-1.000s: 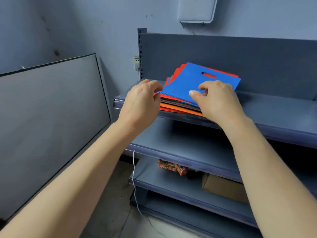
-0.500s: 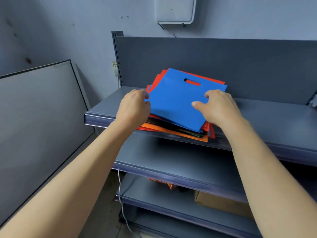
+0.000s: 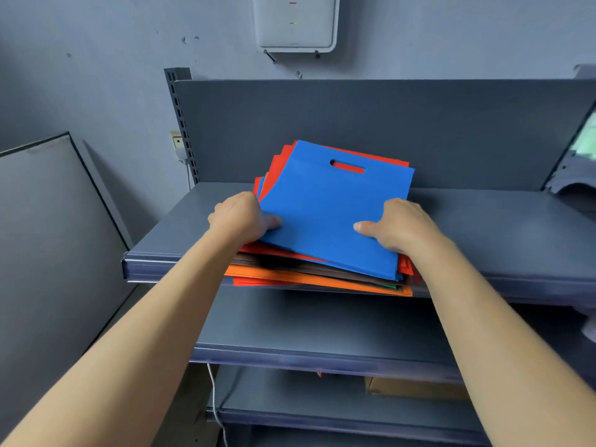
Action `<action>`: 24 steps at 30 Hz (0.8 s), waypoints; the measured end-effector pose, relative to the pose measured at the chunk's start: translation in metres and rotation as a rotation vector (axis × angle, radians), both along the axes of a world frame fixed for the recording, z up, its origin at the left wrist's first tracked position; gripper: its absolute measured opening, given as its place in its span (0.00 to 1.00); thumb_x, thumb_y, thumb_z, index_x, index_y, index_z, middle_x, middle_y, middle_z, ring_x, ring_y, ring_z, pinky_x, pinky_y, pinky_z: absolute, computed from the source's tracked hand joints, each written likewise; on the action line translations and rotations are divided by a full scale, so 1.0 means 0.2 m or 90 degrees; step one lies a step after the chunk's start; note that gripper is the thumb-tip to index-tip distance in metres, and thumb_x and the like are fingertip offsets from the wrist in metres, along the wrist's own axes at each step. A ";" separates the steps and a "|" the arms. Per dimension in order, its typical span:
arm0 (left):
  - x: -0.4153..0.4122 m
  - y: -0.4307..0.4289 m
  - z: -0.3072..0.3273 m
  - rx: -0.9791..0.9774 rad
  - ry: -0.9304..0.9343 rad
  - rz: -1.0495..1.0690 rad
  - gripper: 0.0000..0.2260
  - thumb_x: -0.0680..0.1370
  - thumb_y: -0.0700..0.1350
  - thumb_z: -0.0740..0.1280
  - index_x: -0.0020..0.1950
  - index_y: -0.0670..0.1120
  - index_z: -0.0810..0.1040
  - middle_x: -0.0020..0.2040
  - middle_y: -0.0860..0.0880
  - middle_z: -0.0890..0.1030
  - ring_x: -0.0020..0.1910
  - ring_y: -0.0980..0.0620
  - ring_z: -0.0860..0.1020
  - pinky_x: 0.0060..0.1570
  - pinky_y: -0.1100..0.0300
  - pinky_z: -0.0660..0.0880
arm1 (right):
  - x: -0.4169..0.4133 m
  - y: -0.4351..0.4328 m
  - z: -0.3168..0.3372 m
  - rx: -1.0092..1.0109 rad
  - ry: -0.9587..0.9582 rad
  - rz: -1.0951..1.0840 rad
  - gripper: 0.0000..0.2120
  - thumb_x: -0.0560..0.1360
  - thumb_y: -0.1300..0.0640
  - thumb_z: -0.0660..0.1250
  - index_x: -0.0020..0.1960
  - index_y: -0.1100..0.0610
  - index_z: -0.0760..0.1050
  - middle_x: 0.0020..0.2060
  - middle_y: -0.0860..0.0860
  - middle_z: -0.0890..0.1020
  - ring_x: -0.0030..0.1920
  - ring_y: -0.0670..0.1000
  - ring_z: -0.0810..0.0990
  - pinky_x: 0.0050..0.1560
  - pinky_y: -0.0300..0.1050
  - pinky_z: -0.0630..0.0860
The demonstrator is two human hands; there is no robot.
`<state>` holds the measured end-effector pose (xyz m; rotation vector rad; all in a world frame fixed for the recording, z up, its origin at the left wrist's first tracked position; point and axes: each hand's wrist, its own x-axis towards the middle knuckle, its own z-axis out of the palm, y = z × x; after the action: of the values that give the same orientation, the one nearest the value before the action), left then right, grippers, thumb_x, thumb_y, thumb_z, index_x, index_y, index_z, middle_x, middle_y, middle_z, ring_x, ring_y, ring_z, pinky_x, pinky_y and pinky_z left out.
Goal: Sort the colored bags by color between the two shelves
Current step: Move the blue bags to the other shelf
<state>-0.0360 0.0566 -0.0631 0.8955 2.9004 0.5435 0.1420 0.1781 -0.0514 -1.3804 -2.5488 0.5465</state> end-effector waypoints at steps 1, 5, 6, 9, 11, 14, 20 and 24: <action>-0.01 0.00 0.01 -0.002 0.011 0.000 0.20 0.73 0.57 0.69 0.41 0.42 0.66 0.44 0.43 0.73 0.53 0.39 0.73 0.46 0.53 0.68 | -0.01 0.00 0.00 0.004 -0.004 0.002 0.17 0.76 0.45 0.65 0.45 0.61 0.70 0.46 0.56 0.76 0.41 0.54 0.74 0.38 0.46 0.70; -0.01 0.00 0.01 0.034 0.098 -0.053 0.12 0.73 0.44 0.70 0.38 0.40 0.69 0.45 0.39 0.77 0.52 0.38 0.74 0.41 0.54 0.67 | -0.03 0.00 0.01 0.007 0.017 -0.018 0.22 0.76 0.51 0.67 0.62 0.64 0.70 0.59 0.58 0.75 0.56 0.58 0.76 0.51 0.48 0.74; 0.01 0.00 0.01 0.039 0.131 -0.079 0.06 0.73 0.39 0.68 0.42 0.38 0.73 0.46 0.39 0.77 0.53 0.38 0.75 0.42 0.52 0.68 | -0.03 0.01 0.01 0.008 0.021 -0.024 0.21 0.76 0.52 0.67 0.62 0.64 0.70 0.59 0.58 0.75 0.56 0.58 0.76 0.51 0.48 0.74; 0.06 0.01 -0.01 0.031 0.188 -0.177 0.08 0.72 0.29 0.59 0.36 0.41 0.69 0.44 0.38 0.76 0.49 0.36 0.74 0.41 0.51 0.66 | -0.04 0.02 0.00 0.024 0.022 -0.037 0.19 0.76 0.55 0.67 0.62 0.64 0.70 0.60 0.59 0.75 0.57 0.59 0.76 0.52 0.48 0.74; 0.07 0.01 -0.01 0.034 0.177 -0.204 0.12 0.71 0.28 0.56 0.32 0.42 0.62 0.38 0.41 0.71 0.42 0.38 0.71 0.37 0.54 0.64 | -0.04 0.03 0.00 0.019 0.020 -0.040 0.21 0.77 0.56 0.65 0.65 0.65 0.68 0.63 0.58 0.73 0.62 0.59 0.74 0.56 0.50 0.73; 0.03 0.02 0.00 0.043 0.121 -0.210 0.08 0.73 0.29 0.56 0.37 0.39 0.69 0.39 0.41 0.72 0.42 0.40 0.71 0.37 0.55 0.66 | -0.04 0.04 -0.01 -0.013 0.025 -0.035 0.22 0.78 0.54 0.64 0.67 0.65 0.66 0.66 0.58 0.71 0.65 0.58 0.71 0.61 0.52 0.70; -0.01 0.04 -0.02 -0.047 0.033 -0.161 0.06 0.77 0.35 0.56 0.41 0.39 0.70 0.45 0.42 0.77 0.48 0.40 0.74 0.42 0.56 0.68 | -0.03 0.07 -0.02 -0.051 0.026 -0.053 0.20 0.77 0.51 0.65 0.64 0.61 0.69 0.61 0.56 0.74 0.56 0.57 0.76 0.51 0.47 0.73; -0.02 0.04 -0.07 -0.091 0.055 -0.142 0.16 0.78 0.39 0.54 0.65 0.44 0.71 0.64 0.40 0.71 0.64 0.39 0.68 0.61 0.49 0.67 | -0.05 0.08 -0.02 -0.057 0.014 -0.065 0.18 0.77 0.50 0.64 0.61 0.62 0.71 0.57 0.56 0.76 0.53 0.57 0.78 0.45 0.45 0.72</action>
<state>-0.0395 0.0652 -0.0775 1.2272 2.8152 0.2830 0.1329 0.1942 -0.0561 -1.5165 -2.4480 0.6595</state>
